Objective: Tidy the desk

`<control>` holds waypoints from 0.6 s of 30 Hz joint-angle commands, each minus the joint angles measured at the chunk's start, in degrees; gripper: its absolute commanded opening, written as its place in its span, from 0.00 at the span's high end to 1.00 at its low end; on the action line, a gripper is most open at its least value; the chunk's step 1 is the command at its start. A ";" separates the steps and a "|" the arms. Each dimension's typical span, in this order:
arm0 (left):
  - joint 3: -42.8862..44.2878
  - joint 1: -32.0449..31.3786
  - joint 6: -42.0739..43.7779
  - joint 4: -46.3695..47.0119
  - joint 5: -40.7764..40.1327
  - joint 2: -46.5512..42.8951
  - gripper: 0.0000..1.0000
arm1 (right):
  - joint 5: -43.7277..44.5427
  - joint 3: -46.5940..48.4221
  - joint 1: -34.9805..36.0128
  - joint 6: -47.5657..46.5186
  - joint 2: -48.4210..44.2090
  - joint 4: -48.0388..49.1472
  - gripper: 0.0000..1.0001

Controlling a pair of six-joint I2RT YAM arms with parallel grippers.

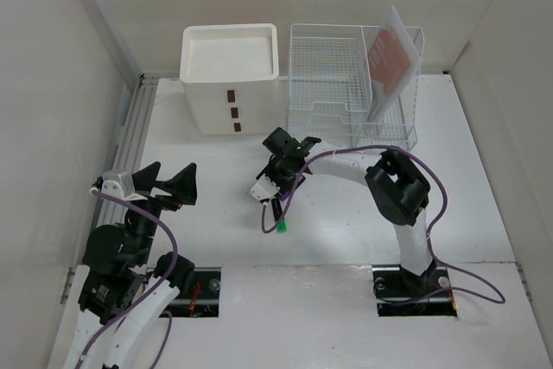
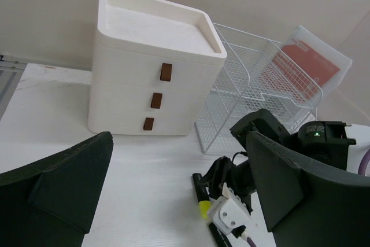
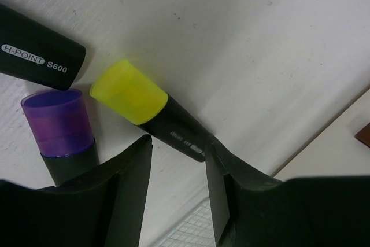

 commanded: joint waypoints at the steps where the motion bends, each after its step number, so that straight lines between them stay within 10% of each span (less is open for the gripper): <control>1: 0.03 0.15 0.16 1.49 0.09 0.38 0.00 | 0.05 1.56 -0.17 -3.75 0.56 -0.59 0.53; 18: 0.03 0.15 0.16 0.97 -0.44 0.38 0.00 | -0.57 12.01 1.58 -18.26 10.75 -19.66 0.48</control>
